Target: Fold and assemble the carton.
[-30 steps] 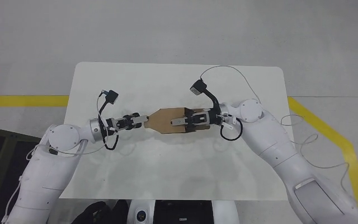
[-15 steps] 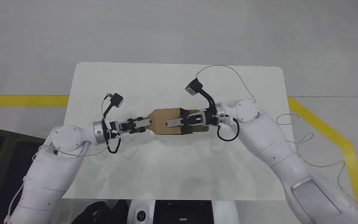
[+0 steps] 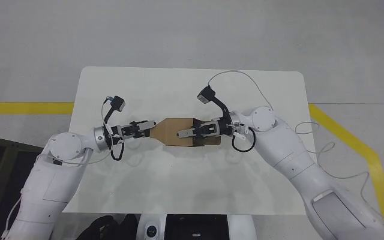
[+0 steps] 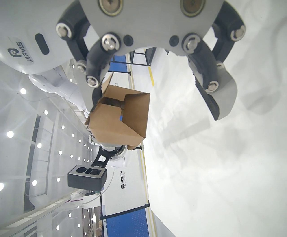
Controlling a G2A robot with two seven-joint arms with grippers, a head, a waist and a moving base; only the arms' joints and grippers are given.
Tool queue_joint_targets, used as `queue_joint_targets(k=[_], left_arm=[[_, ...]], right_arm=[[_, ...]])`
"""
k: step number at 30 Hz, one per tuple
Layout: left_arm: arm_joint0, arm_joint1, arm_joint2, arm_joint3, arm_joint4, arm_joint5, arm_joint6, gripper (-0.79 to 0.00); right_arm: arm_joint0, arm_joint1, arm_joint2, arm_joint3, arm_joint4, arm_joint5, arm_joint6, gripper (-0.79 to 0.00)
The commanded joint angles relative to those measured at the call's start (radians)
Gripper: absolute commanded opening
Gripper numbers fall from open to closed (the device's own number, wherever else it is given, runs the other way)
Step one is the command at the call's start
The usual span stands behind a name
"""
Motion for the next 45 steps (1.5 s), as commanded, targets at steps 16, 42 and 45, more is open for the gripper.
queue_joint_targets(k=[16,42,45], left_arm=[[0.004,-0.005,0.035,-0.010,-0.023,0.007,-0.023,0.000],[-0.014,-0.012,0.072,-0.021,-0.066,0.001,-0.069,0.000],[-0.016,-0.012,0.073,-0.018,-0.069,-0.001,-0.069,0.000]], right_arm=[[-0.001,-0.003,-0.004,-0.027,0.029,0.000,0.001,-0.785],[-0.005,-0.004,-0.016,-0.054,0.067,0.001,0.001,-0.785],[-0.005,-0.004,-0.018,-0.050,0.064,0.004,0.004,-0.785]])
